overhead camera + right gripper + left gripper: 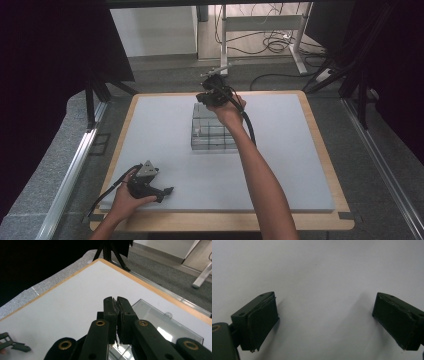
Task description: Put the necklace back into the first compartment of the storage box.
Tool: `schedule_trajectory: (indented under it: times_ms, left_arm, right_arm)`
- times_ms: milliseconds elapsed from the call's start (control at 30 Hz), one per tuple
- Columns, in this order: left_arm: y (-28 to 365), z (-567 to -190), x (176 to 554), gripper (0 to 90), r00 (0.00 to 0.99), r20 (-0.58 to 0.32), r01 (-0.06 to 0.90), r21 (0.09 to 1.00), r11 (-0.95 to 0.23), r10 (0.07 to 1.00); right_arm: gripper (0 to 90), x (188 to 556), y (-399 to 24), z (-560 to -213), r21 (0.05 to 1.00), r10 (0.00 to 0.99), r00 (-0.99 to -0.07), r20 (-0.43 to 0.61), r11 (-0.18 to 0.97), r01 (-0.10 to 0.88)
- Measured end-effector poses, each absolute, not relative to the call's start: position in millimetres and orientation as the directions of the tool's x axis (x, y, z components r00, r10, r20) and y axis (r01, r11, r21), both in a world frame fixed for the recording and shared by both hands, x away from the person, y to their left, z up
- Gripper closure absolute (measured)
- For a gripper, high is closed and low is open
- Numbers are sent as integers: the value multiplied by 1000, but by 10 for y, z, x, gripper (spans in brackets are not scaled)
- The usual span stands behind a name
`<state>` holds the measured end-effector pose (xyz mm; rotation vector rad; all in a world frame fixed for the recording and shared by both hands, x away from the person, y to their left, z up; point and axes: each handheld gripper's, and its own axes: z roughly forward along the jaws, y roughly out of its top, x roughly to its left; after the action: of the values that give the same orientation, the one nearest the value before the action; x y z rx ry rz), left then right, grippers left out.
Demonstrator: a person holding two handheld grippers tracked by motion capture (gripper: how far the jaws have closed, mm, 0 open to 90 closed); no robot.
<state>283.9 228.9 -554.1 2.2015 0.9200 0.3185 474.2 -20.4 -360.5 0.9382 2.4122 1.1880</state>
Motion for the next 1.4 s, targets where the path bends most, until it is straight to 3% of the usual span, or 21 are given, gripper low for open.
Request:
schedule_trajectory:
  times_ms: [733, 1400]
  left_arm:
    - [2290, -5541, 2837, 60, 717, -44, 518, 701, -490, 696]
    - [2289, -5541, 2835, 61, 716, -44, 518, 702, -489, 696]
  right_arm:
    - [849, 4948, -33, -4427, 641, 683, -730, 21, 551, 534]
    - [845, 5023, 98, -4858, 552, 682, -731, 32, 598, 582]
